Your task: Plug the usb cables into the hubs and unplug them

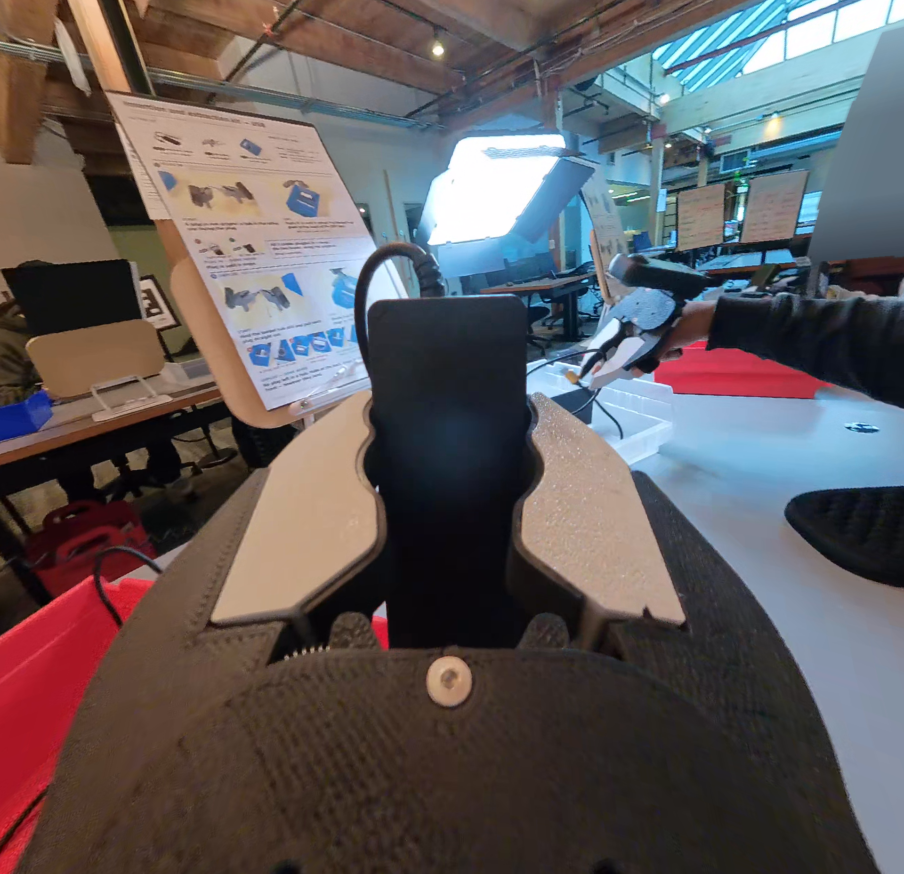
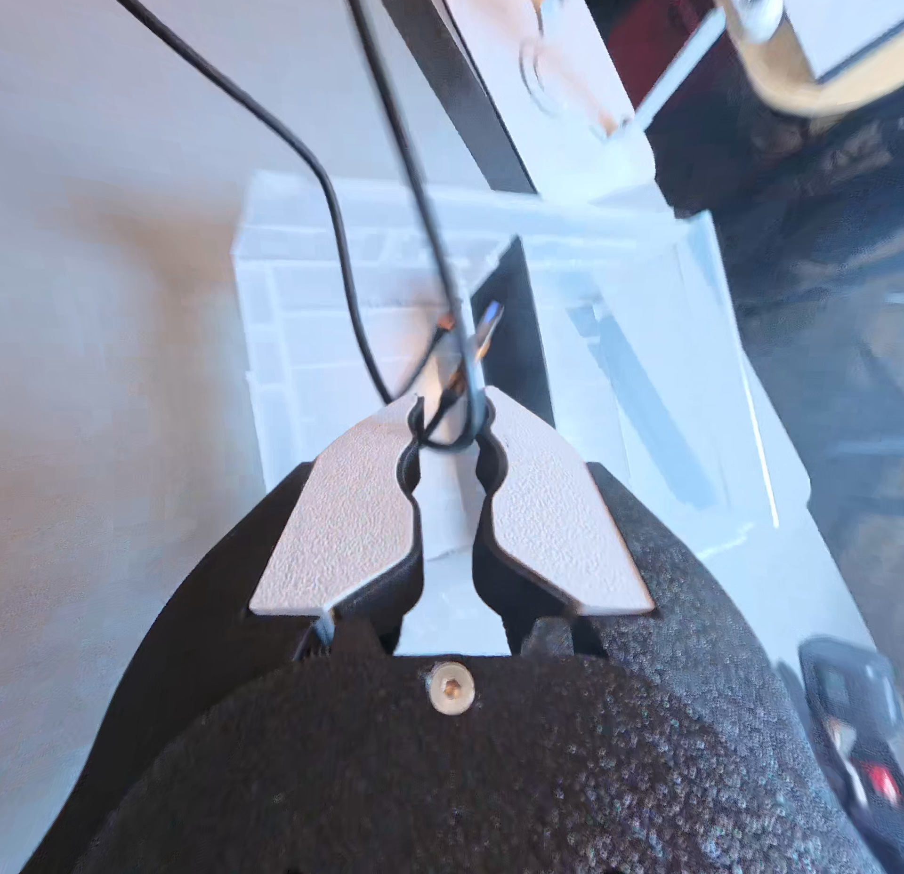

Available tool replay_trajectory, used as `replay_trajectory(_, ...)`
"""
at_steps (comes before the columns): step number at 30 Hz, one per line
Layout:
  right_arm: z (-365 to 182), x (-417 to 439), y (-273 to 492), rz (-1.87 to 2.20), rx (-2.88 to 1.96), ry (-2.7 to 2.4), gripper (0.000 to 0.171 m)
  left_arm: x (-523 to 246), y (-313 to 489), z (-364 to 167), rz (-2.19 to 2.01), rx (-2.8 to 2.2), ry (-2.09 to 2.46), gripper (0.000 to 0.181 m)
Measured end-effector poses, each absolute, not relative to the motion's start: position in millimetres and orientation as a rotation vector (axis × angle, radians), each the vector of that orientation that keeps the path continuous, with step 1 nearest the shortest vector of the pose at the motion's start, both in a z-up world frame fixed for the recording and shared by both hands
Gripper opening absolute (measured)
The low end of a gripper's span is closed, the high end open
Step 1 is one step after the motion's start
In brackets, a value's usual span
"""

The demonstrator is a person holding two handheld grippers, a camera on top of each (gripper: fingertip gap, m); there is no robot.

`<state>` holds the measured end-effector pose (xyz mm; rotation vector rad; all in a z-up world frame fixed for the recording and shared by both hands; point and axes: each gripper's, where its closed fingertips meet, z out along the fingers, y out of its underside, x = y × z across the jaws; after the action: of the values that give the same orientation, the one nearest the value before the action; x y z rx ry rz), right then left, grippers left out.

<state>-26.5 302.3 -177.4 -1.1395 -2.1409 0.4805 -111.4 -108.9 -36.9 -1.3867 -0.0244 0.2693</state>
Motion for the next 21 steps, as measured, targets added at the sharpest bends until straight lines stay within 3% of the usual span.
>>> replay_trajectory(6,-169,-10,328,0.363,-1.263,-2.124,0.061,-101,-95,-46,0.252,-1.430,0.019,0.055)
replay_trajectory(8,-154,-5,319,0.442,-1.258,-2.123,0.066,-98,-95,-43,0.248,-1.421,0.029,0.055)
replay_trajectory(10,-141,-3,302,0.527,-1.208,-2.136,0.052,-95,-97,-38,0.247,-1.401,0.036,0.055)
replay_trajectory(12,-130,-1,282,0.554,-1.109,-2.157,0.004,-94,-102,-32,0.248,-1.375,0.034,0.055)
replay_trajectory(17,-62,10,142,0.966,-0.598,-2.150,0.000,-96,-106,-30,0.240,-1.365,0.025,0.054)
replay_trajectory(21,-52,10,70,1.109,-0.415,-2.184,0.000,-82,-96,-35,0.175,-1.381,0.076,0.055)
